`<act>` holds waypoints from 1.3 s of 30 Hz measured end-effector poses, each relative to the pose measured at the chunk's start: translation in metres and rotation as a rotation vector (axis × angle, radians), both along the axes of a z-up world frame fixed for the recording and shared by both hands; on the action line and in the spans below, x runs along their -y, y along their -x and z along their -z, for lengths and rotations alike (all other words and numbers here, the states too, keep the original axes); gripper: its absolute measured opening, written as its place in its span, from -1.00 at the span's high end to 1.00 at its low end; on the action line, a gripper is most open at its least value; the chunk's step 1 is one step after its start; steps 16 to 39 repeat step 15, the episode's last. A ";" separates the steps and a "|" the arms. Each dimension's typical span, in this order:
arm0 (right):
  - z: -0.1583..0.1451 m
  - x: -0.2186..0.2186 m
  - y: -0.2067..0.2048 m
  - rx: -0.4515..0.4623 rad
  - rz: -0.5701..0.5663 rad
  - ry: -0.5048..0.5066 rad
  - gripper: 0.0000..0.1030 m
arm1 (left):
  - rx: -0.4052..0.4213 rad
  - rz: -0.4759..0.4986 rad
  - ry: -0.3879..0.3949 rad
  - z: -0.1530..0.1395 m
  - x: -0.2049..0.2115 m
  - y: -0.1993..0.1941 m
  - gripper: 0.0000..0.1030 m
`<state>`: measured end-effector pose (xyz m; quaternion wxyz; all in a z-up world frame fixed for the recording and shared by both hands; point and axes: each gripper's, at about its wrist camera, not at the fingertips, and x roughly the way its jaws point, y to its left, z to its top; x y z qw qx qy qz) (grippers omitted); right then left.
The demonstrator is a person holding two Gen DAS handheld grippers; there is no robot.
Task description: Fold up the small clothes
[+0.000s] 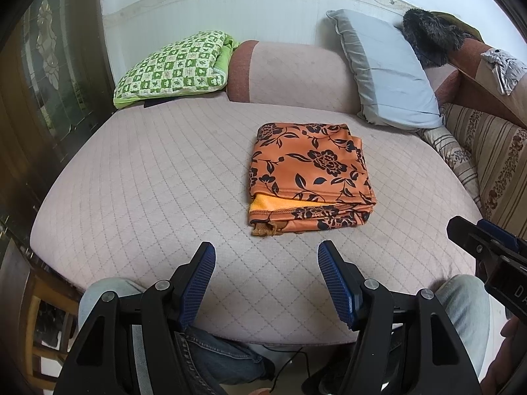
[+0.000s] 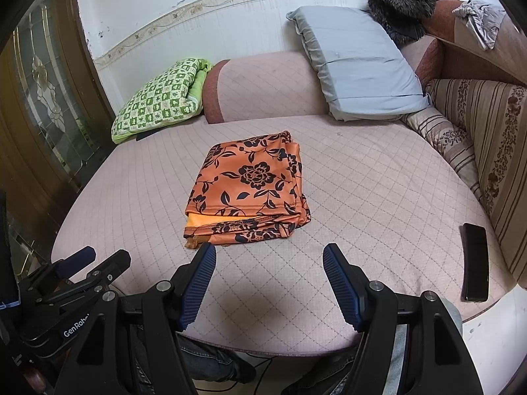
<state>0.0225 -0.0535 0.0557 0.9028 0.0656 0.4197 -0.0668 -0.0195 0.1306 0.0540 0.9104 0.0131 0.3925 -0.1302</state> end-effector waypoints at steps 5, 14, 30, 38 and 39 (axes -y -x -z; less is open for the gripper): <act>0.001 0.001 -0.001 0.001 0.002 0.000 -0.35 | -0.001 -0.004 0.001 0.000 0.000 -0.002 -0.26; 0.002 0.001 -0.004 -0.007 0.005 -0.007 -0.35 | 0.004 -0.005 0.028 -0.004 0.002 -0.016 -0.26; 0.003 0.002 -0.005 -0.009 0.007 -0.011 -0.35 | 0.006 -0.003 0.031 -0.004 0.003 -0.018 -0.26; 0.003 0.002 -0.005 -0.009 0.007 -0.011 -0.35 | 0.006 -0.003 0.031 -0.004 0.003 -0.018 -0.26; 0.003 0.002 -0.005 -0.009 0.007 -0.011 -0.35 | 0.006 -0.003 0.031 -0.004 0.003 -0.018 -0.26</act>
